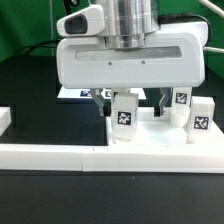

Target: Assemble square table

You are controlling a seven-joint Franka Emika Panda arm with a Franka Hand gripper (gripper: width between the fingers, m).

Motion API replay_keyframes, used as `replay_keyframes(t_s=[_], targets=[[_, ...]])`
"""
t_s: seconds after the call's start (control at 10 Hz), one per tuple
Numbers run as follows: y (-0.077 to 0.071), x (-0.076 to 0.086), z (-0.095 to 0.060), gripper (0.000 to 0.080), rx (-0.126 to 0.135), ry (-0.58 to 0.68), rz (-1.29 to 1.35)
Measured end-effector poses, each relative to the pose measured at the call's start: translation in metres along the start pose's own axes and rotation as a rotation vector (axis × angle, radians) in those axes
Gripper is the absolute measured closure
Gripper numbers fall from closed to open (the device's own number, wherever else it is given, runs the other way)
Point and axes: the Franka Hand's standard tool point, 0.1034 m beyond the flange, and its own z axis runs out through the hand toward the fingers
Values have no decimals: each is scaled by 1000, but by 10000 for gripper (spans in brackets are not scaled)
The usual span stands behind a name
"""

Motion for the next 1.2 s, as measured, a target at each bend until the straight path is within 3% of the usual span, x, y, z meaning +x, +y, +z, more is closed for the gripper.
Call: replay_keyframes(t_s=[0.2, 0.3, 0.4, 0.5, 0.8, 1.0, 1.2], targets=[[1, 0, 0, 414, -2, 0, 35], [5, 0, 1, 414, -7, -1, 134], [6, 0, 1, 509, -7, -1, 222], [6, 0, 1, 509, -8, 0, 297], [8, 2, 0, 509, -13, 12, 871], [6, -4, 2, 509, -30, -17, 1196], [3, -4, 4, 509, -9, -36, 1438]])
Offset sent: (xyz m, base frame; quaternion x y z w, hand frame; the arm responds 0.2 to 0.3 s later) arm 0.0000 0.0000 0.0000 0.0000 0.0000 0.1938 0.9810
